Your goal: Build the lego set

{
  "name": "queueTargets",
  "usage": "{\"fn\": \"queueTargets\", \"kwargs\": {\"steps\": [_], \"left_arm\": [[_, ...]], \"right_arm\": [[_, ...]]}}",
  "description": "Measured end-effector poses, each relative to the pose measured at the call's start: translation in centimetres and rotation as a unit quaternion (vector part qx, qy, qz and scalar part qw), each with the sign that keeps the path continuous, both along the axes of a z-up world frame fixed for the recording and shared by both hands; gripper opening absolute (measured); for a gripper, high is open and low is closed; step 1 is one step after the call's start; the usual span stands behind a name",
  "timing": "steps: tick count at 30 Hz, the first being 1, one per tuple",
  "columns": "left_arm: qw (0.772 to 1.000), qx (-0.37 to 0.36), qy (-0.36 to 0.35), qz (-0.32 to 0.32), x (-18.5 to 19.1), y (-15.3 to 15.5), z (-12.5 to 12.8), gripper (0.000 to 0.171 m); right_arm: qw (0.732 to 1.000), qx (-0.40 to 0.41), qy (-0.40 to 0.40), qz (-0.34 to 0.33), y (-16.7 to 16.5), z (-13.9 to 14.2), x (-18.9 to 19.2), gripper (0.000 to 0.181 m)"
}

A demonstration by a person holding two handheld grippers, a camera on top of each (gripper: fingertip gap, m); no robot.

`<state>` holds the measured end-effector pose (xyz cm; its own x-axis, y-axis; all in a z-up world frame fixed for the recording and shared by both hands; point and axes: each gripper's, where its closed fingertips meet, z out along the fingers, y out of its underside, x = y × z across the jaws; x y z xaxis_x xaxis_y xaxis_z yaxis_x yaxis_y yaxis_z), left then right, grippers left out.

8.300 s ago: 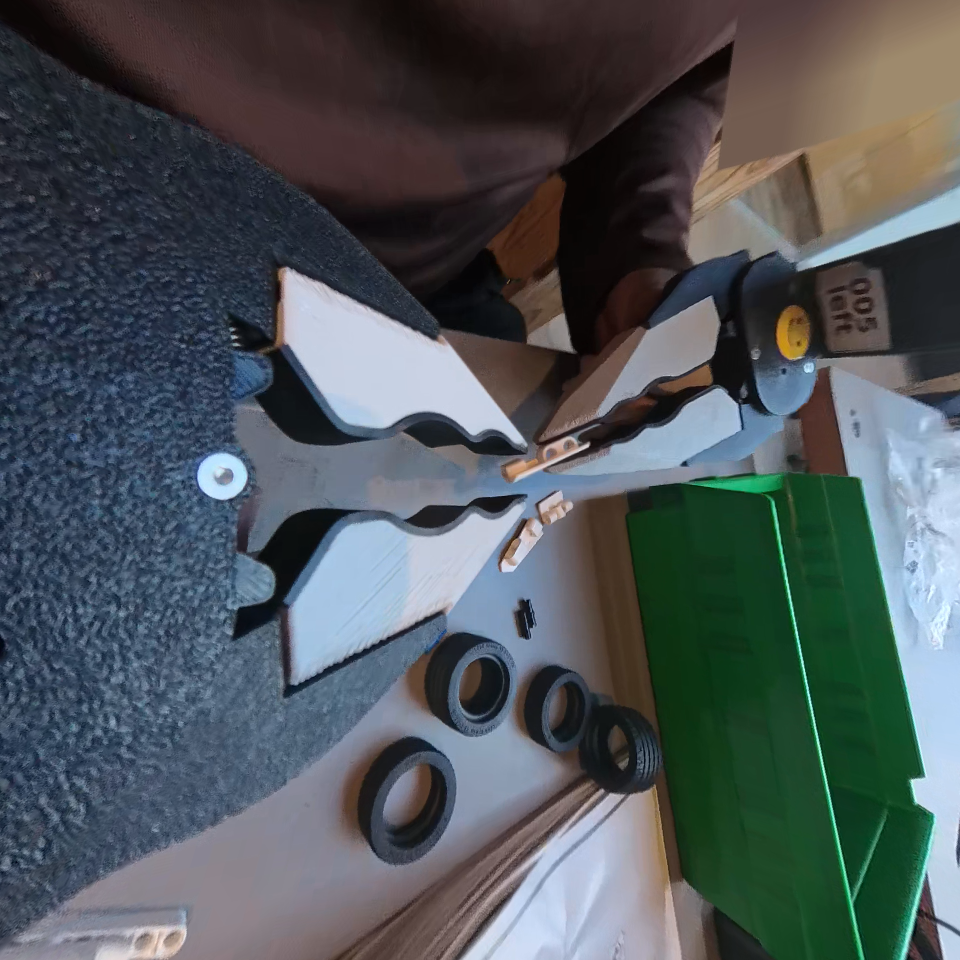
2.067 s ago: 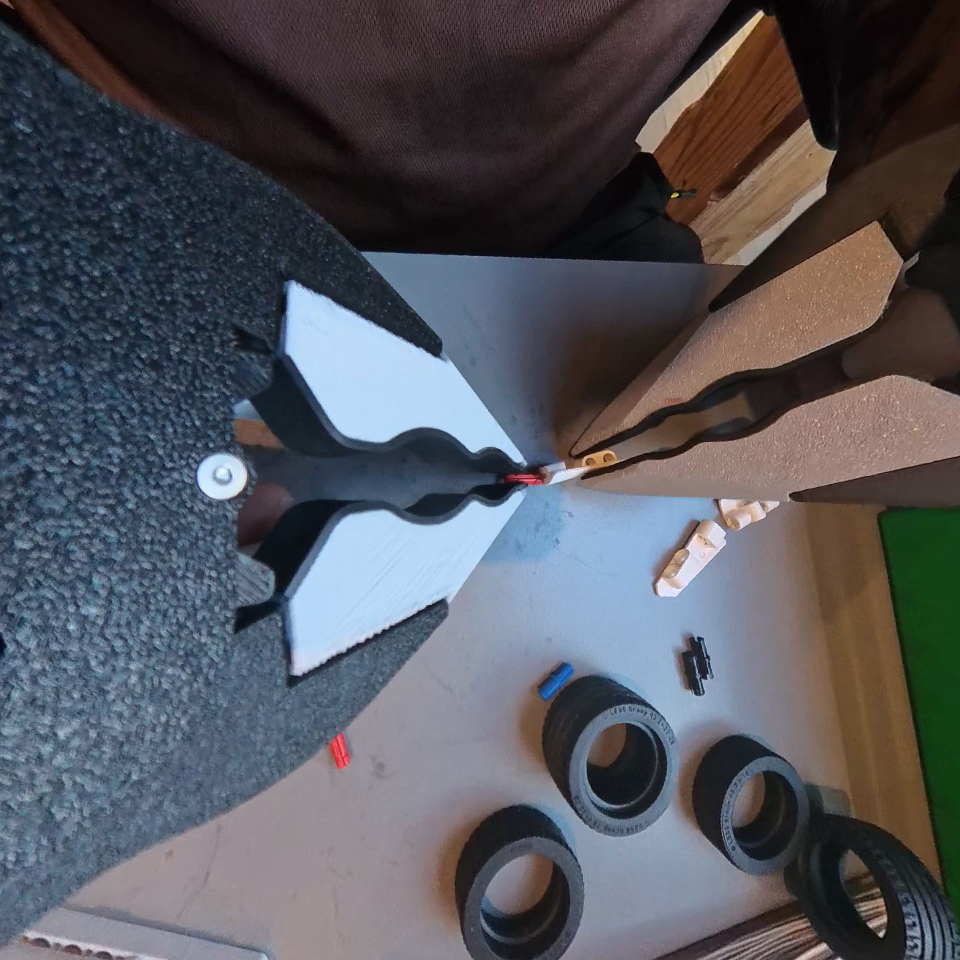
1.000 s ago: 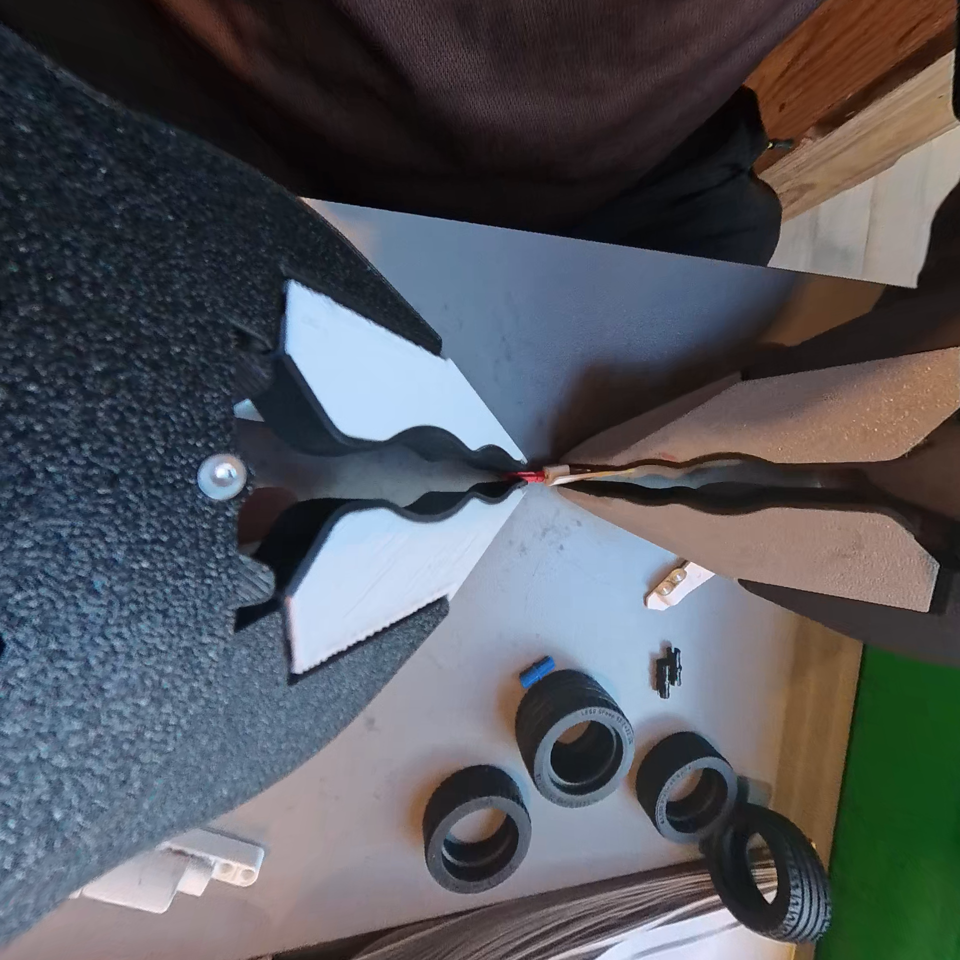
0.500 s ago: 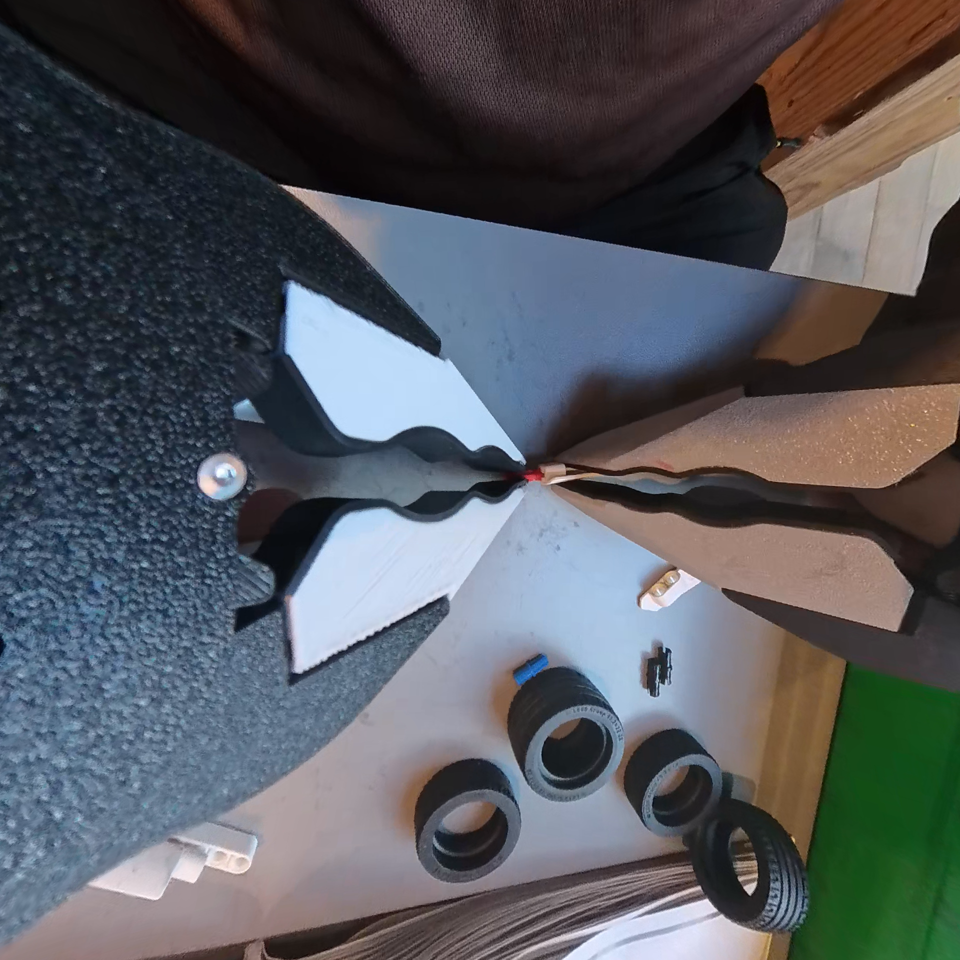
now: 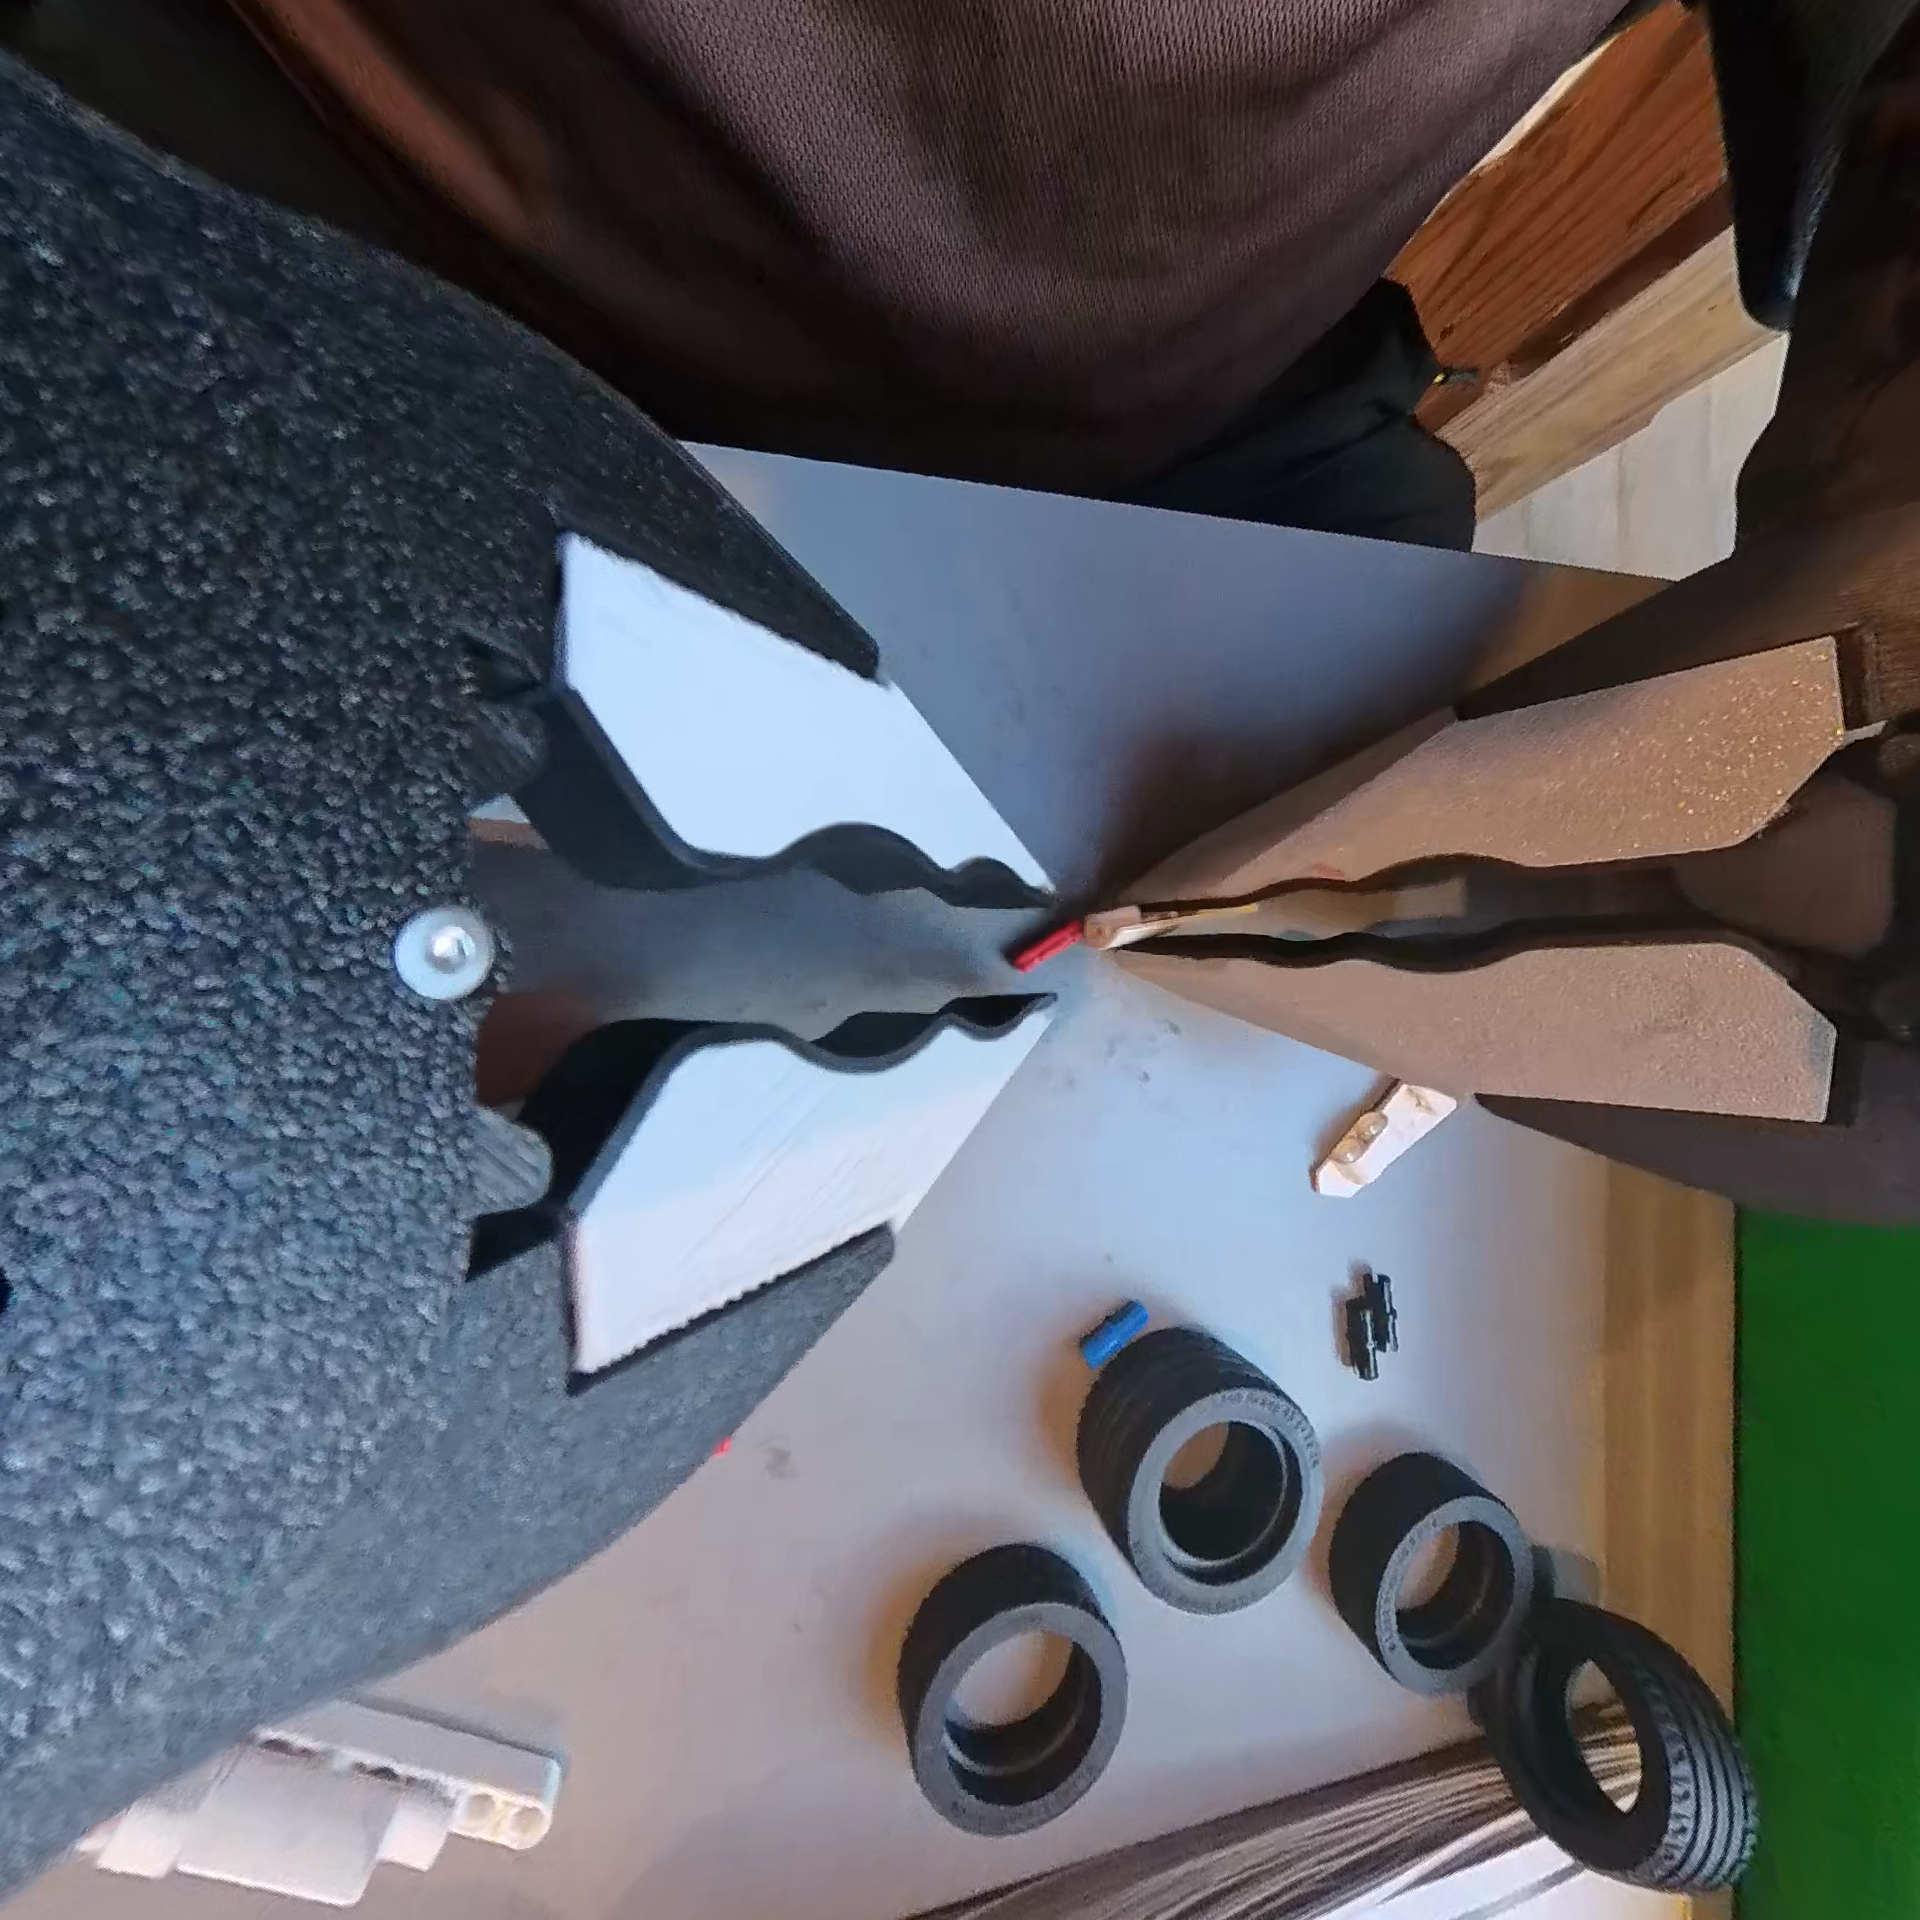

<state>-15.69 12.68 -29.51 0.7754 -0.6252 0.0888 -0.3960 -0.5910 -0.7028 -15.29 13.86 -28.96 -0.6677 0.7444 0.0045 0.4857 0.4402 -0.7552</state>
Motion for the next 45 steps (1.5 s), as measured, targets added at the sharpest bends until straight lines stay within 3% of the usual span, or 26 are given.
{"fn": "queueTargets", "kwargs": {"steps": [8,14,45], "left_arm": [[1.000,0.001,0.003,0.000,0.00,0.01,0.00,0.003],[1.000,0.005,-0.001,-0.001,0.01,0.01,0.00,0.003],[0.999,-0.010,-0.024,0.027,0.01,0.05,0.05,0.003]], "right_arm": [[1.000,-0.008,-0.013,-0.004,0.51,-0.15,0.35,0.016],[1.000,0.000,-0.027,0.008,0.20,-0.60,0.01,0.004],[1.000,0.011,0.006,-0.012,0.25,-0.02,-0.30,0.002]]}}
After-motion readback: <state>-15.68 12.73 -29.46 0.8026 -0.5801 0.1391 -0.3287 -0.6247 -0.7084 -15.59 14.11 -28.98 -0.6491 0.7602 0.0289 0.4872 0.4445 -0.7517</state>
